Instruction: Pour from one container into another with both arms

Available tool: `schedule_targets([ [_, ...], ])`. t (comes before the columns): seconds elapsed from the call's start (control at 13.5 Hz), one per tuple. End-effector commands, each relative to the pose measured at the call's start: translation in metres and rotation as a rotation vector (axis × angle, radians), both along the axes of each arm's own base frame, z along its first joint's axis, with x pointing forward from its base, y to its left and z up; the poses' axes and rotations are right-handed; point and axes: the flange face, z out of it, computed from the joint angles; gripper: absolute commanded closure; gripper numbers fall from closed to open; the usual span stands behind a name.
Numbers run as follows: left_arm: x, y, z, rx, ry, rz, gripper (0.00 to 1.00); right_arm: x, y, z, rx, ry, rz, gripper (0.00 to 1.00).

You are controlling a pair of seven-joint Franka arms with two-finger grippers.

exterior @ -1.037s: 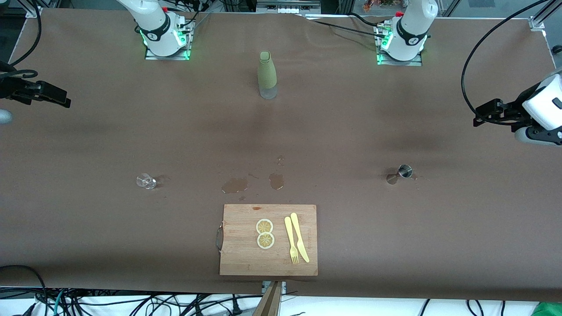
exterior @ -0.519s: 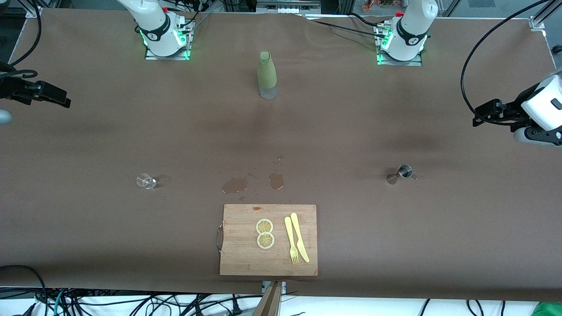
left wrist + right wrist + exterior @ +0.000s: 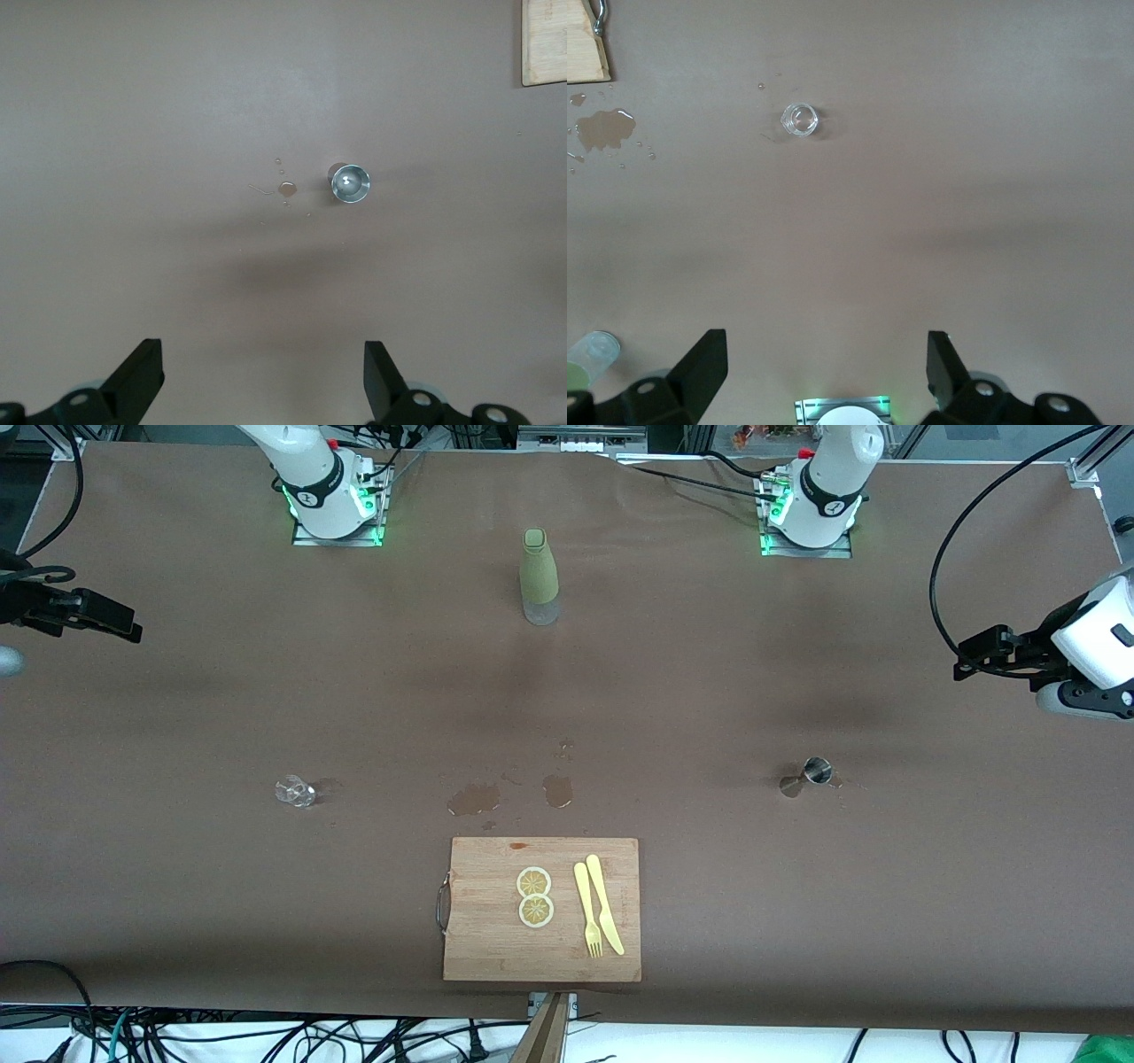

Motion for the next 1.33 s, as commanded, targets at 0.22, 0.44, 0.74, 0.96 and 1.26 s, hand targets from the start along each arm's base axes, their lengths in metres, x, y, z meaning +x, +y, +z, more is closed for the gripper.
schedule_targets([
  [0.22,-0.003,0.004,0.002,0.012,-0.008,-0.019,0.00,0.000,-0.005,0.002,-0.007,-0.009,-0.016,0.00],
  [0.44,-0.001,0.005,-0.006,0.013,-0.008,-0.013,0.00,0.000,-0.003,0.002,-0.007,-0.009,-0.013,0.00],
  [0.74,0.001,0.016,-0.027,0.012,-0.019,0.002,0.00,0.000,-0.005,0.002,-0.008,-0.009,-0.016,0.00],
  [0.96,0.004,0.023,-0.050,0.011,-0.036,0.010,0.00,0.000,-0.005,0.002,-0.008,-0.009,-0.016,0.00],
  [1.26,0.007,0.040,-0.092,-0.058,-0.051,-0.040,0.00,0.002,-0.018,0.004,-0.007,-0.027,-0.039,0.00],
])
